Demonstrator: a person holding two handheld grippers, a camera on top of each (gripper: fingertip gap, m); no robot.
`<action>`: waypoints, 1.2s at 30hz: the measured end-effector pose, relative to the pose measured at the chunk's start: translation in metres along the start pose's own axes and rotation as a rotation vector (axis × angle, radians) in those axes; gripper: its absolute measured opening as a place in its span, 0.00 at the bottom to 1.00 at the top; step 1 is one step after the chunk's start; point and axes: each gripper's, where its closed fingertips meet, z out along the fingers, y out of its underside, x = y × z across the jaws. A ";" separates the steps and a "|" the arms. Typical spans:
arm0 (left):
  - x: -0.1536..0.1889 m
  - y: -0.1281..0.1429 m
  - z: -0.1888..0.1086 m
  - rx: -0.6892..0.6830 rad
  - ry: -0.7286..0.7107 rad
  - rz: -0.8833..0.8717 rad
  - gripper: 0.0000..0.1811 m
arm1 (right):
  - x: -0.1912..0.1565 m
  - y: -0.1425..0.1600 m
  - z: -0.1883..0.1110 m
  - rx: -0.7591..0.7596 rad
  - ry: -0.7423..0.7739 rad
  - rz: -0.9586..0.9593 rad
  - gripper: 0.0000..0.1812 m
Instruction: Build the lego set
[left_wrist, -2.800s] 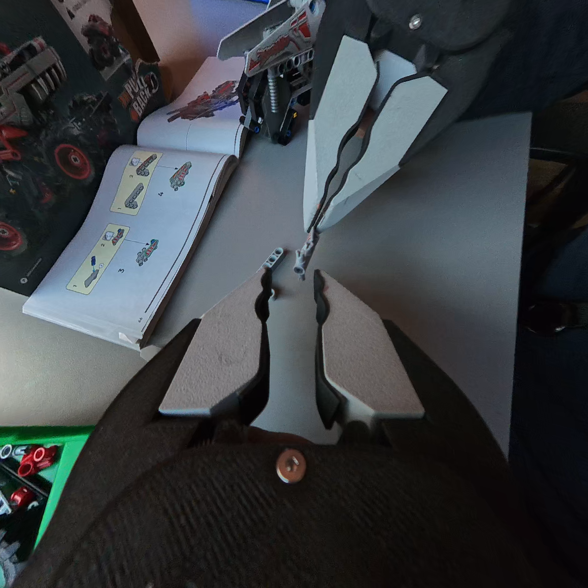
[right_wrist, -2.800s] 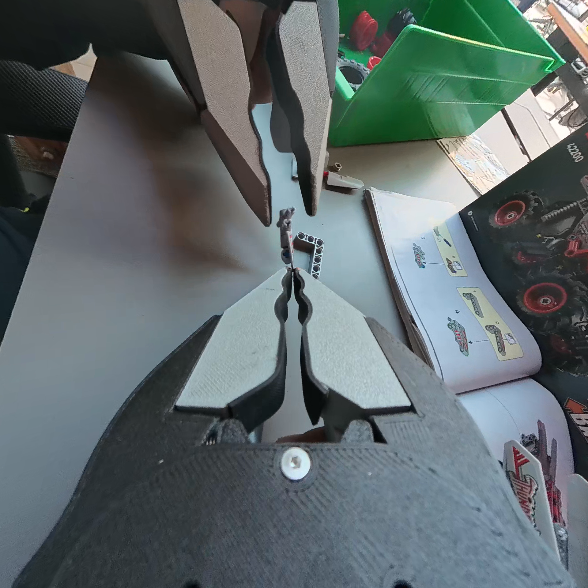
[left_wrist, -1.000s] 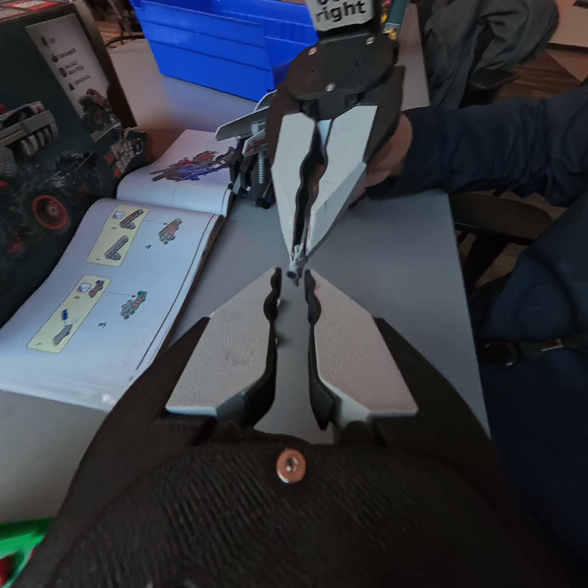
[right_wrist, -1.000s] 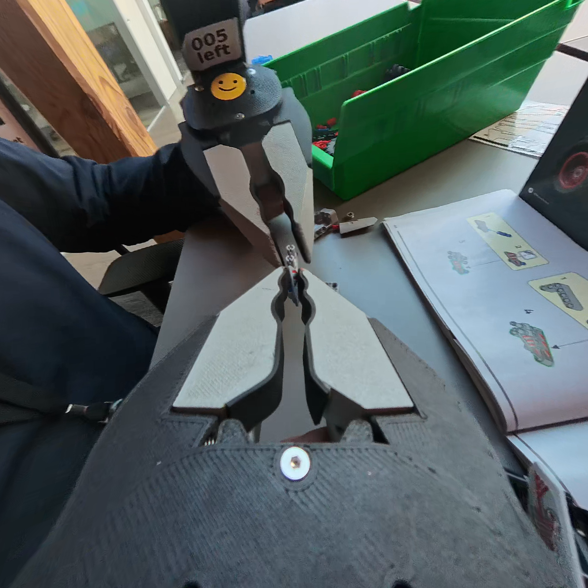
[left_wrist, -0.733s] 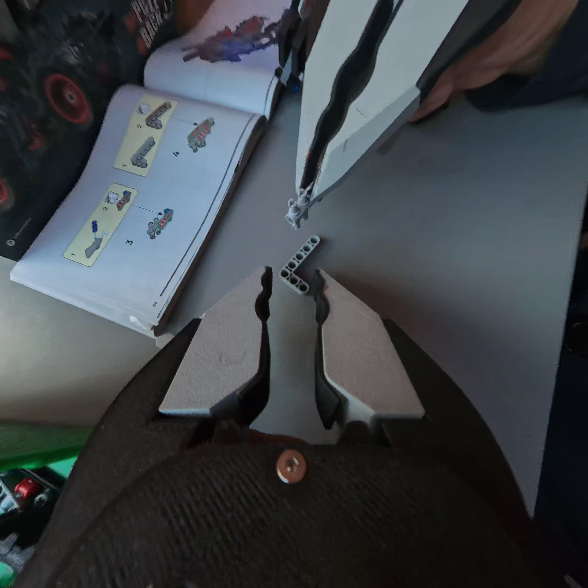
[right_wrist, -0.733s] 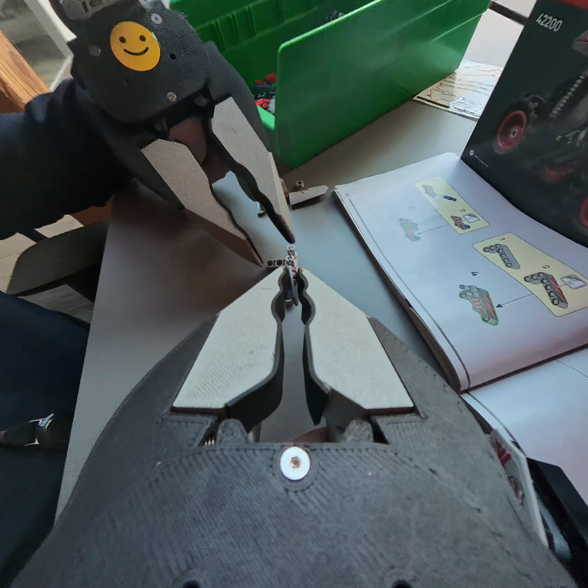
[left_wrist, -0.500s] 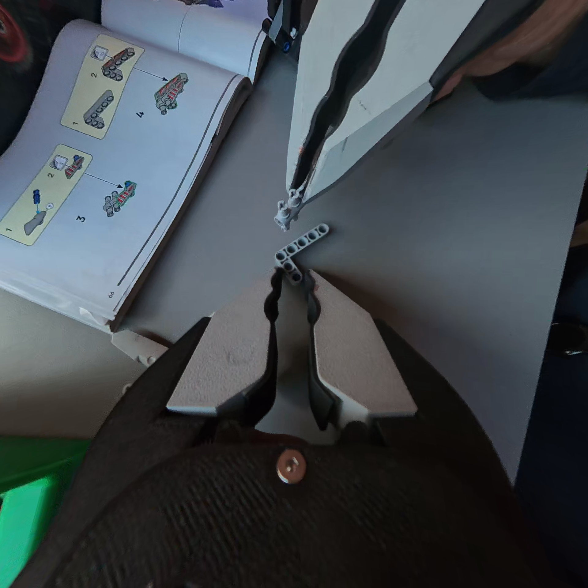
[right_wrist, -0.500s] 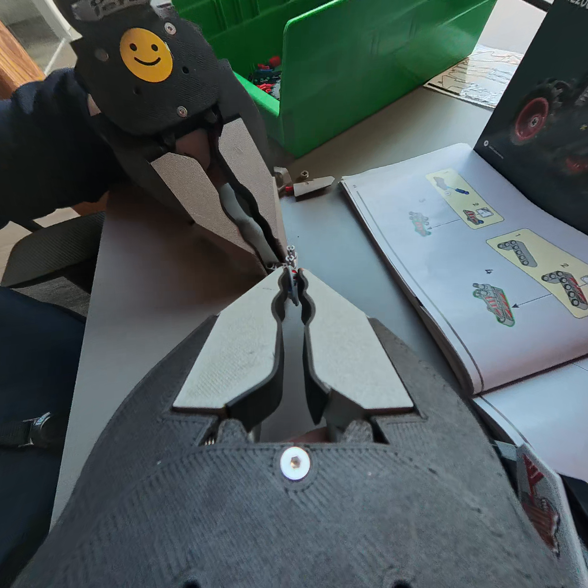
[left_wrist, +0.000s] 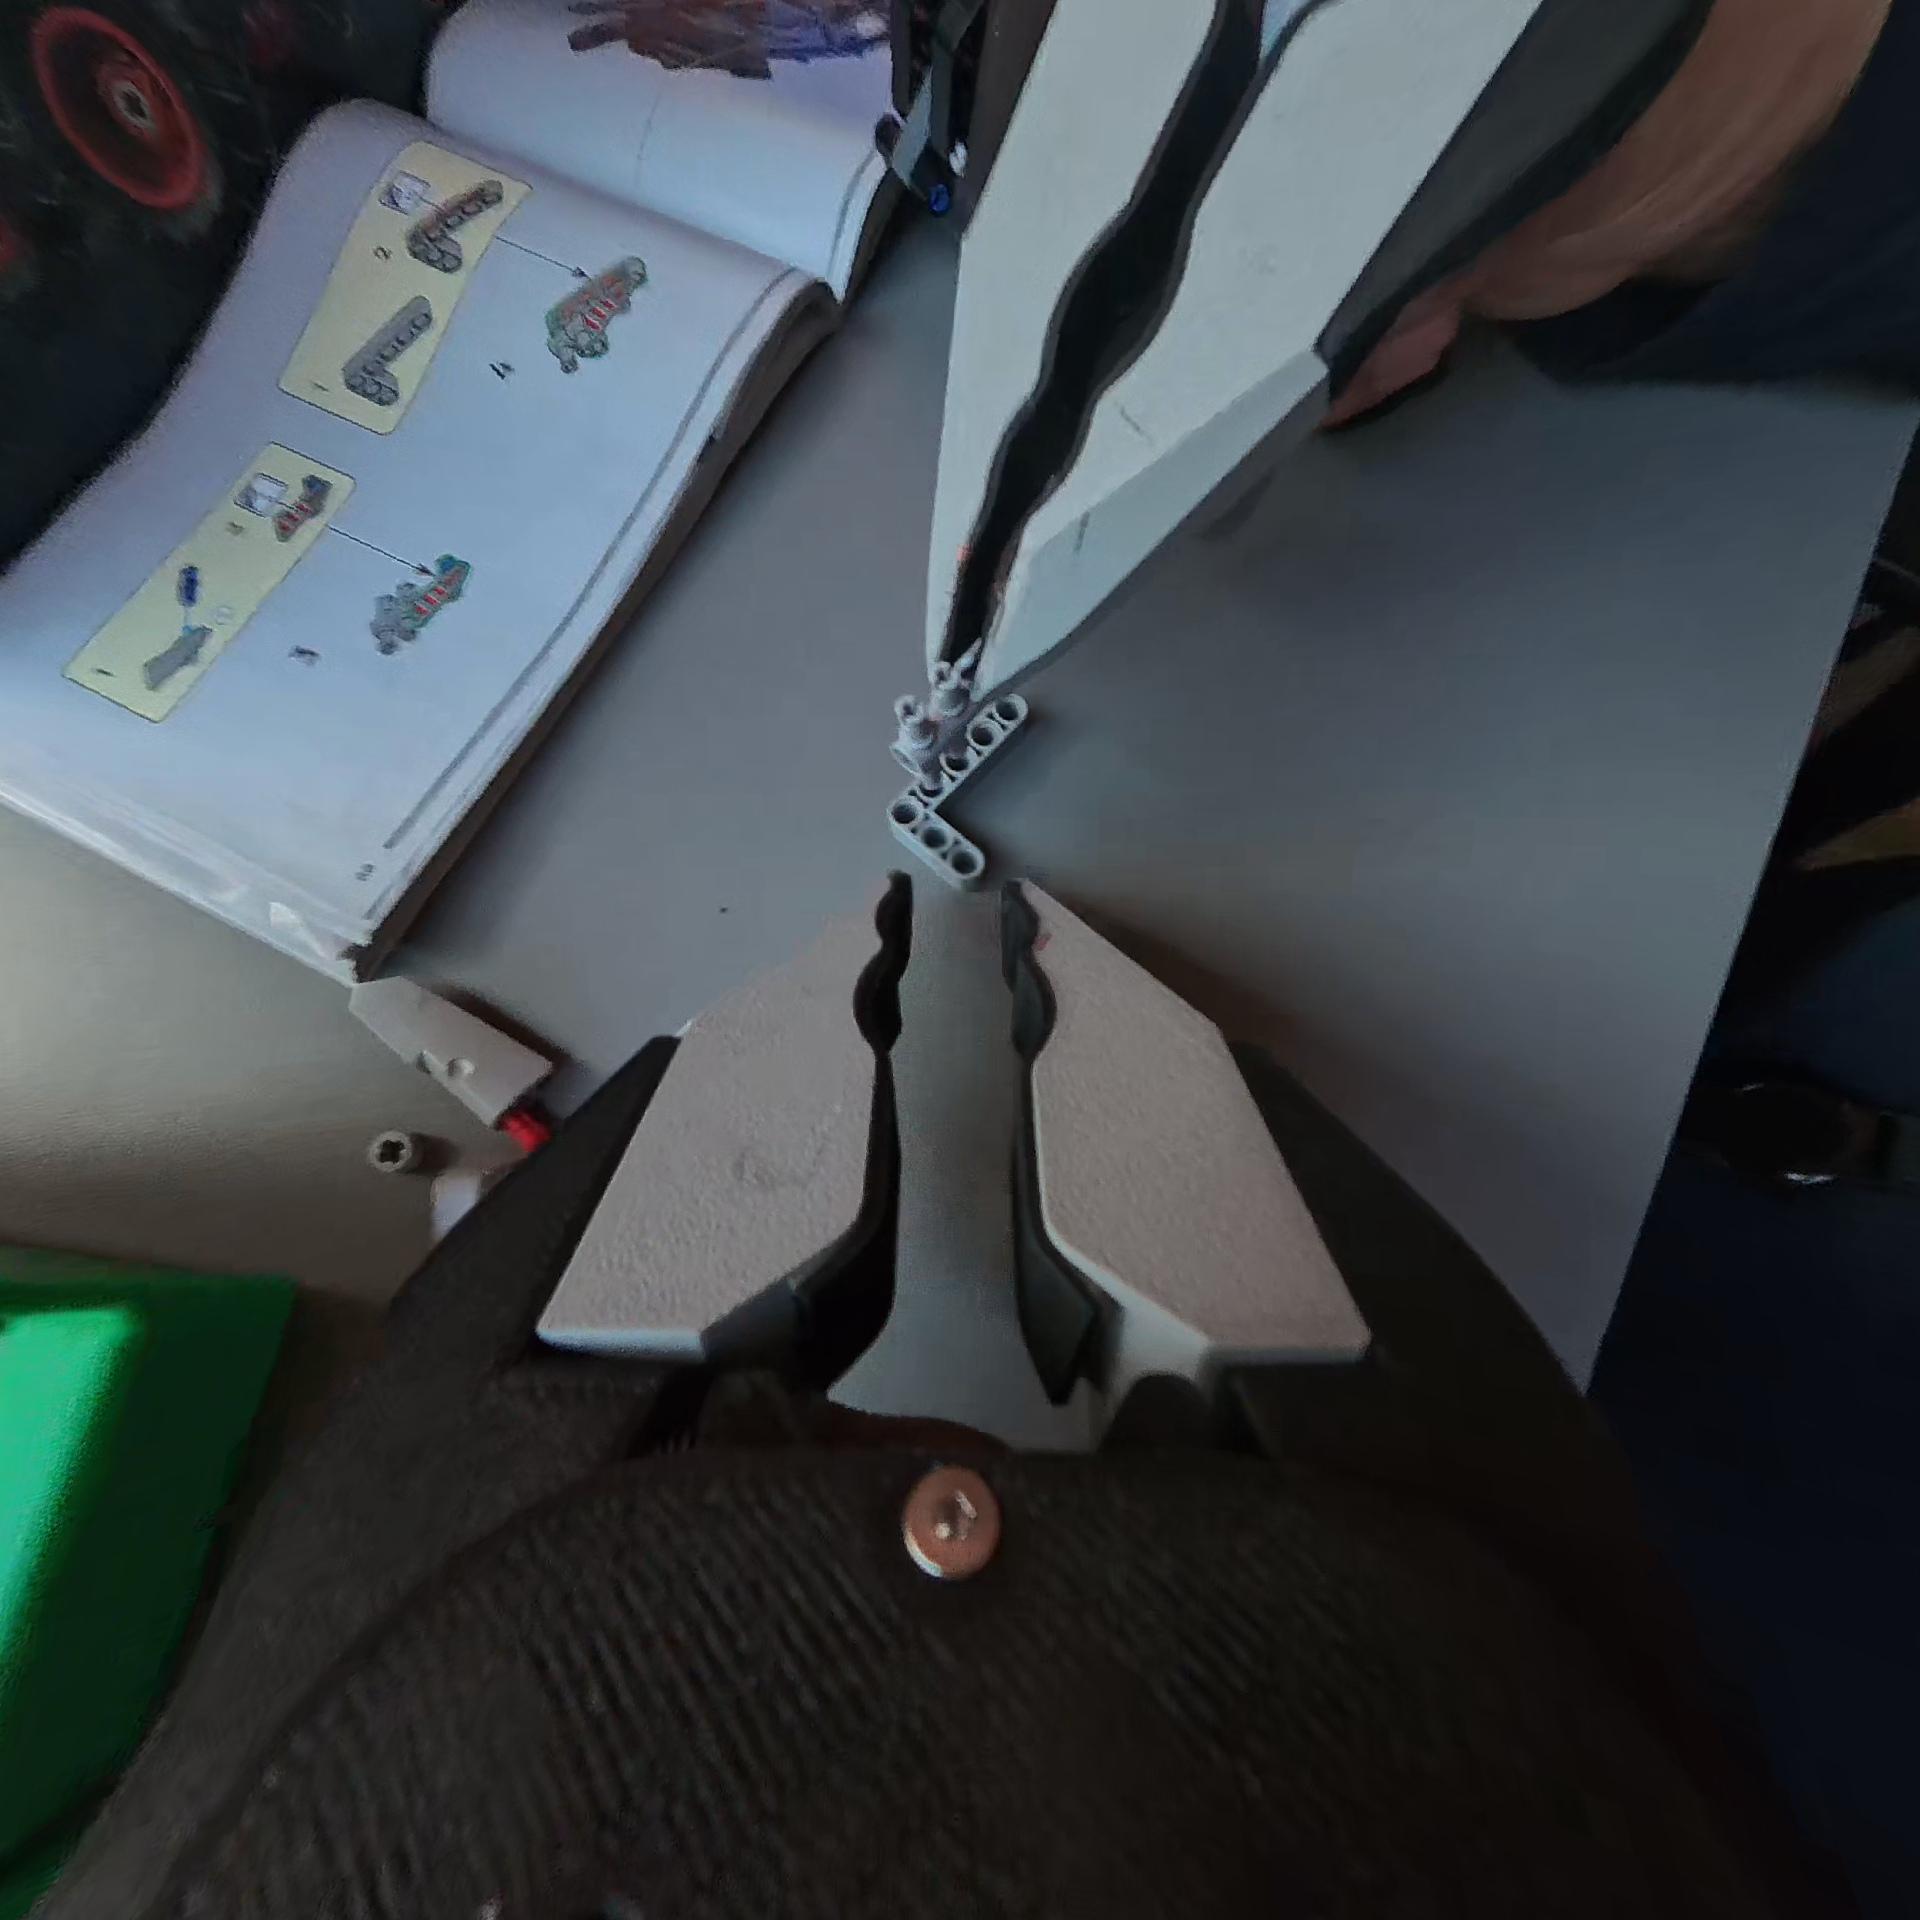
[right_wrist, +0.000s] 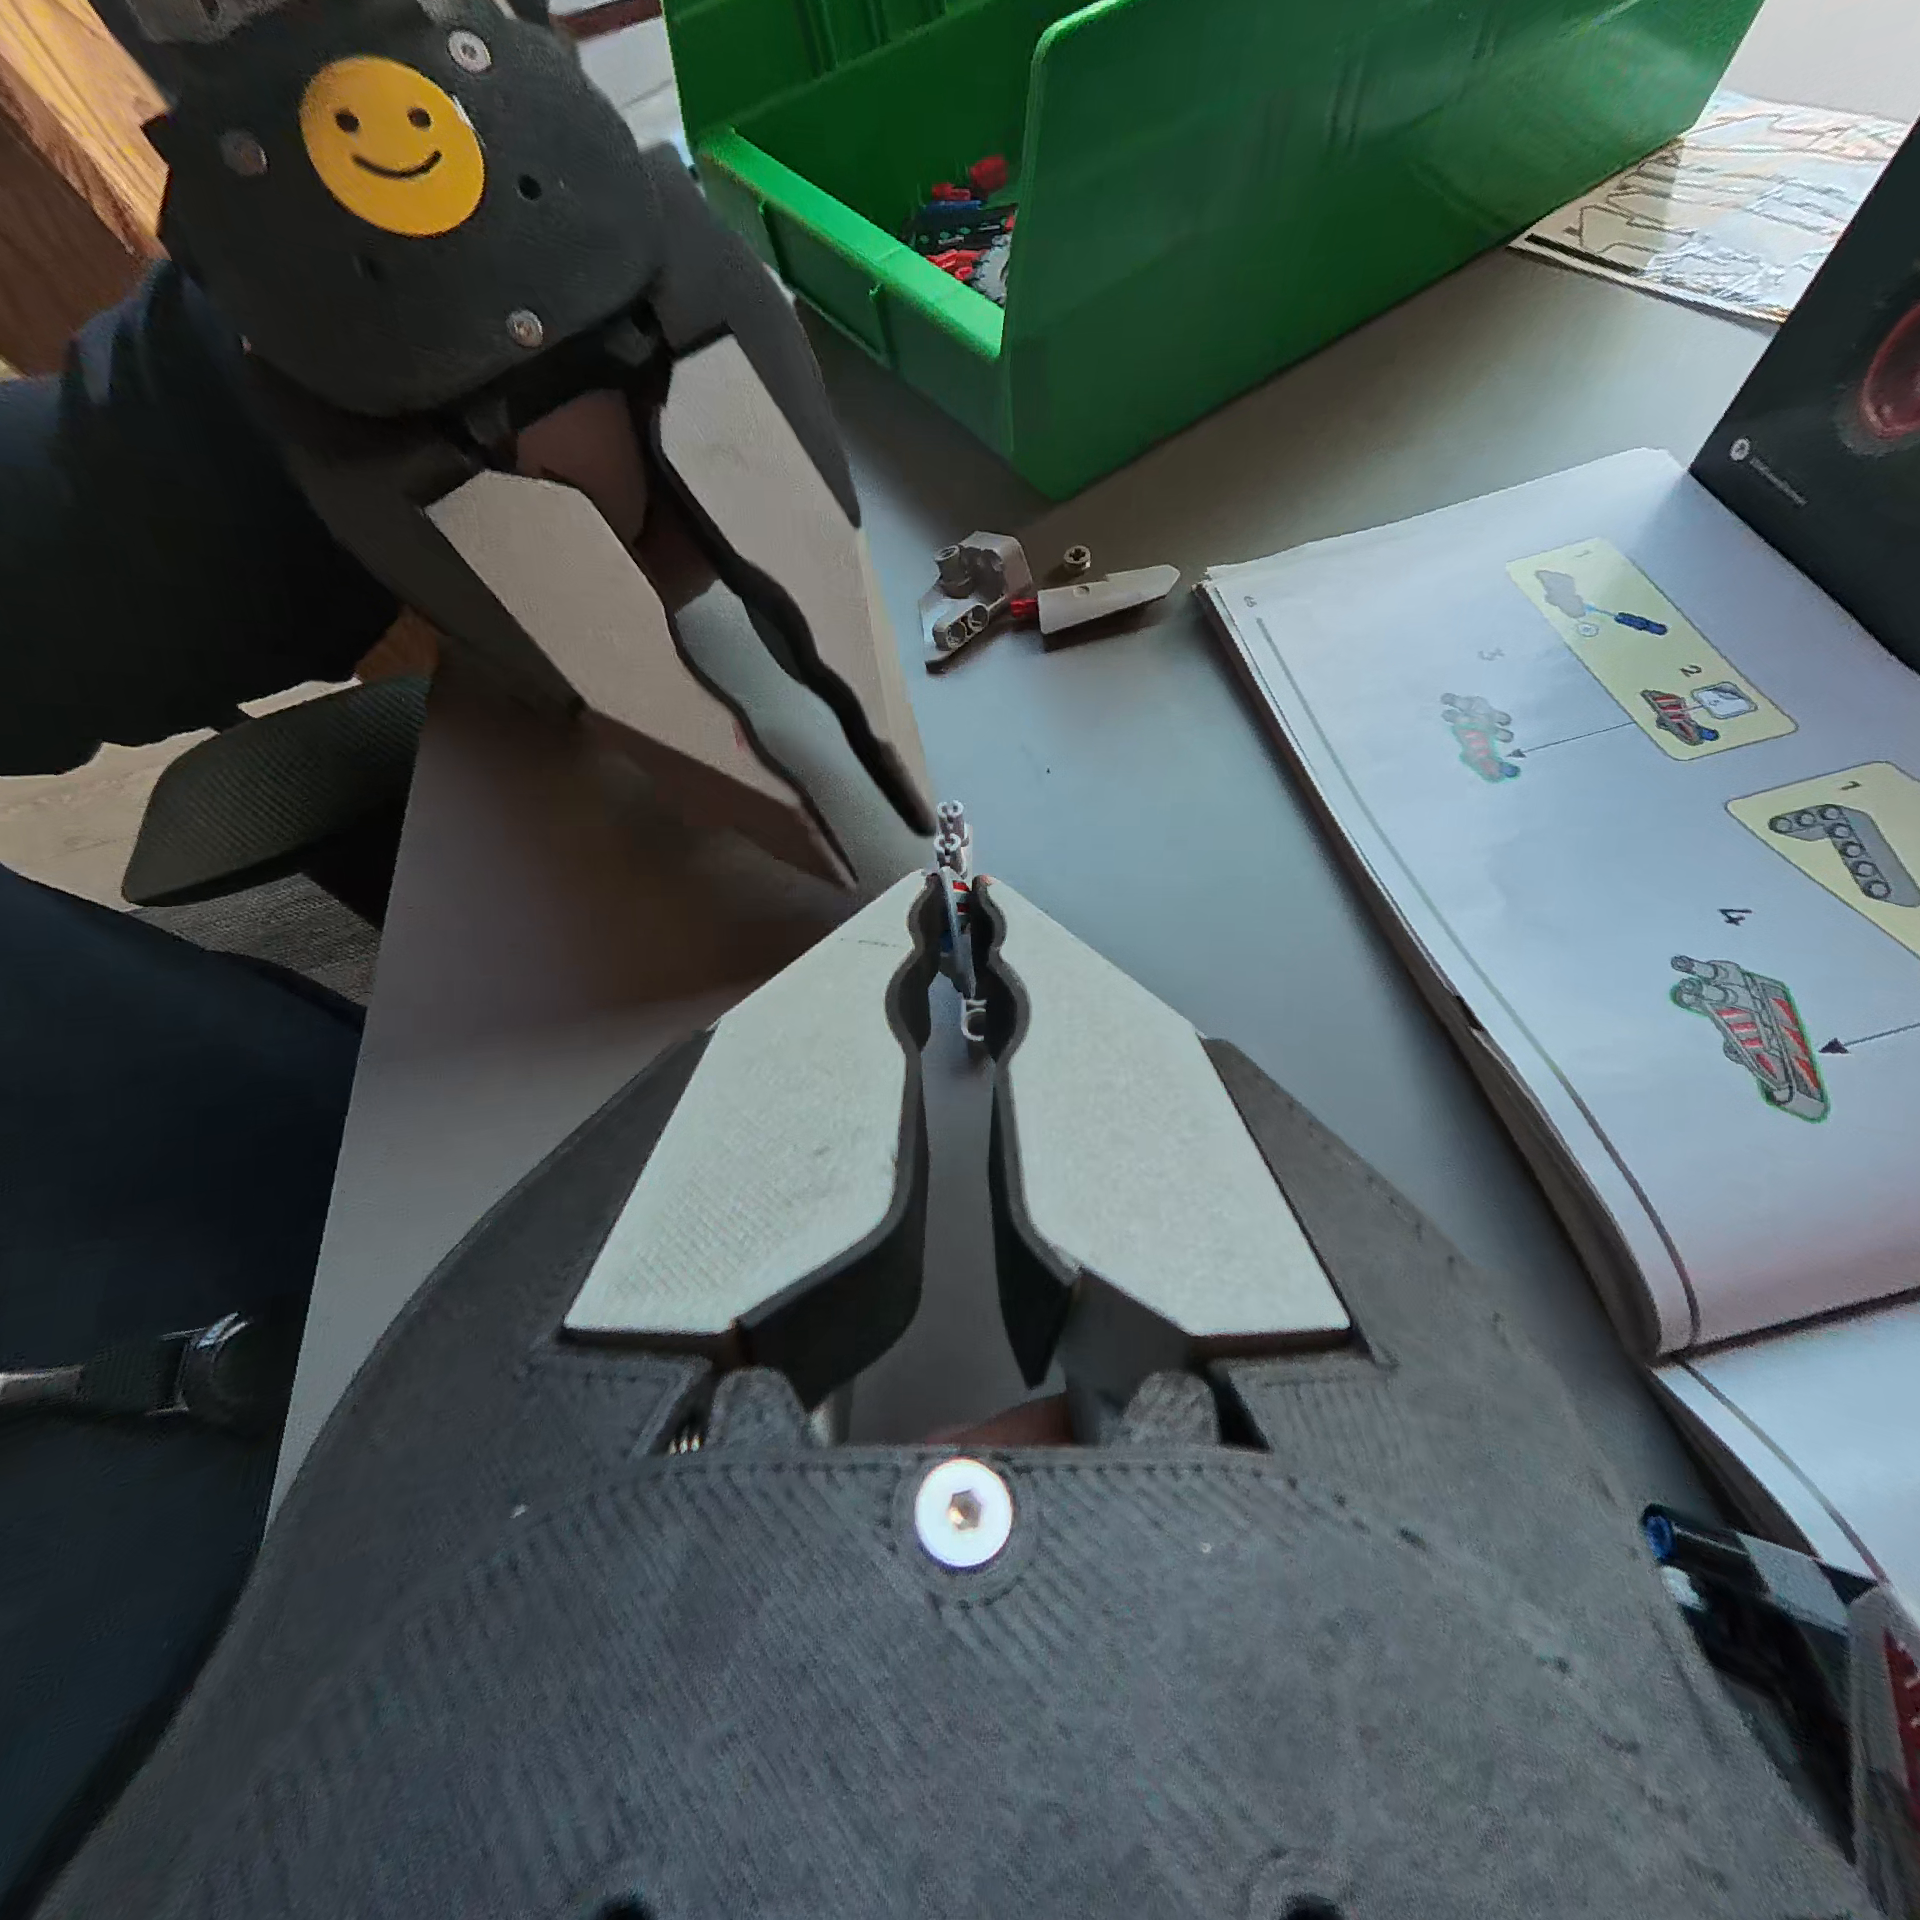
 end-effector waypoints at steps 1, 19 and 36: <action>-0.004 -0.008 -0.004 0.036 -0.012 0.018 0.07 | 0.001 0.000 0.000 0.002 0.001 0.002 0.01; -0.001 -0.036 -0.006 0.130 0.279 0.065 0.03 | -0.006 -0.010 -0.006 0.075 -0.108 0.069 0.00; -0.006 -0.032 -0.001 0.158 0.284 0.084 0.02 | 0.003 0.008 0.000 -0.053 -0.022 -0.014 0.08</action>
